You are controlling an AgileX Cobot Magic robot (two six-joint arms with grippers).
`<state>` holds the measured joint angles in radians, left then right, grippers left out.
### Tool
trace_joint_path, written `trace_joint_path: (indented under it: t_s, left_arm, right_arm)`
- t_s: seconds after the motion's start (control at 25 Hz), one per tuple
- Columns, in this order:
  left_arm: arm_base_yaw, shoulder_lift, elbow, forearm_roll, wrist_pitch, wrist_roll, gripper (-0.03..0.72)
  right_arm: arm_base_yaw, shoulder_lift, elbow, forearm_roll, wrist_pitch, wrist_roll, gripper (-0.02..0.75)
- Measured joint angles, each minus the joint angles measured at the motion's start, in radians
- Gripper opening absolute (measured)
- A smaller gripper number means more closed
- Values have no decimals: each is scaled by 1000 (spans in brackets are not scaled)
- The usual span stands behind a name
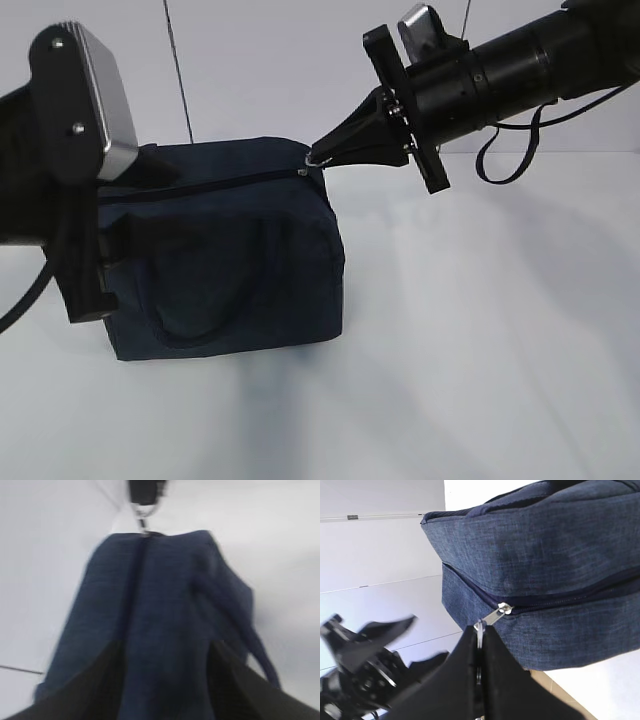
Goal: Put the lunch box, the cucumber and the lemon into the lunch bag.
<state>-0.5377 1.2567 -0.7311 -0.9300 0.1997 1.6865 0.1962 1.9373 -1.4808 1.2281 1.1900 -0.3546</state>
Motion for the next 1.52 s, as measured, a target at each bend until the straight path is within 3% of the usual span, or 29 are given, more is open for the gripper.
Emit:
trace_joint_path:
  t_s: [0.4, 0.68, 1.12, 1.52]
  left_arm:
    - [0, 107, -33, 0, 63, 59, 374]
    - [0, 167, -40, 0, 12, 66, 272]
    - [0, 173, -40, 8, -109, 68, 17]
    - [0, 181, -40, 33, -119, 68, -2]
  right_arm:
    - [0, 0, 0, 0, 0, 0, 8]
    - [0, 0, 0, 0, 0, 0, 8]
    - [0, 0, 0, 46, 0, 37, 8]
    - [0, 10, 0, 83, -2, 84, 8]
